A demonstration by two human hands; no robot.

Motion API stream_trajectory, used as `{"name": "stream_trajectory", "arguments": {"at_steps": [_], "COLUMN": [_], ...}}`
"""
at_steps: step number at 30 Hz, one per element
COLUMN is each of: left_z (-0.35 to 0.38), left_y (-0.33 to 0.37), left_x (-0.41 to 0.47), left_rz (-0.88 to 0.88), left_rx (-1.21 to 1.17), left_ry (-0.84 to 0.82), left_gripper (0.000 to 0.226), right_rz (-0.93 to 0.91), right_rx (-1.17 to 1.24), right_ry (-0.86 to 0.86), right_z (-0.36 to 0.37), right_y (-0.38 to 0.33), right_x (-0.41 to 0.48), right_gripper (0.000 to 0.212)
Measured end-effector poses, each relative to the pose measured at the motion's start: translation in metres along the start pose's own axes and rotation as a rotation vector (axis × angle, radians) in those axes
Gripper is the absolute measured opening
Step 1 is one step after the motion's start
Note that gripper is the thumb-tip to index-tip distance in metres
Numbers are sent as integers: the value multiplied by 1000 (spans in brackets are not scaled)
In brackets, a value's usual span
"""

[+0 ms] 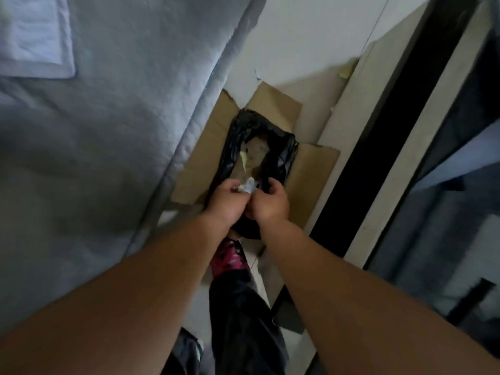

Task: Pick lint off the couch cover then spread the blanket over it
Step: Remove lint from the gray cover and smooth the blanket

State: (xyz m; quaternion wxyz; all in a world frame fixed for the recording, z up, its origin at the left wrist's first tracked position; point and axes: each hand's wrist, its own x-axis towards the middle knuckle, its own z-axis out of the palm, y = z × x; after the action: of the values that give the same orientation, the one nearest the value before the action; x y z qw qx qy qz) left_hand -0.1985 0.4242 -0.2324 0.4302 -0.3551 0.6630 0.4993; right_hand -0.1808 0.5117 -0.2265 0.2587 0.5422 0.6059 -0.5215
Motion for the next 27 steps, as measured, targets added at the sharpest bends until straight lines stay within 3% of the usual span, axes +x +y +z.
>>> {"name": "stream_trajectory", "arguments": {"at_steps": [3,7,13,16,18,22,27], "left_z": [-18,-52,-134,-192,-239,-333,-373], "left_y": [-3,23,83,92,86,61,58], "left_x": [-27,-70,-136,-157,-172,-186,-172], "left_rz": [-39,-62,97,255,311,397,280], "left_rx": [17,-7,-185,-247,-140,322,474], "left_ry": [26,8,37,181,284,611,547], "left_gripper": [17,22,8,14,13,34,71], "right_rz": [-10,-32,-376,-500,-487,-524,-500], "right_rx": [-111,-281,-307,-318,-298,-330,-346], "right_ry": [-56,-81,-83,-84,-112,-92,69], "right_z": [-7,-10,43,91,122,164,198], "right_y": [-1,-24,-102,-131,-144,-168,-207], "right_x": [-32,-77,-179,-216,-233,-244,-225], "right_gripper": [43,27,20,16,15,40,79]}}
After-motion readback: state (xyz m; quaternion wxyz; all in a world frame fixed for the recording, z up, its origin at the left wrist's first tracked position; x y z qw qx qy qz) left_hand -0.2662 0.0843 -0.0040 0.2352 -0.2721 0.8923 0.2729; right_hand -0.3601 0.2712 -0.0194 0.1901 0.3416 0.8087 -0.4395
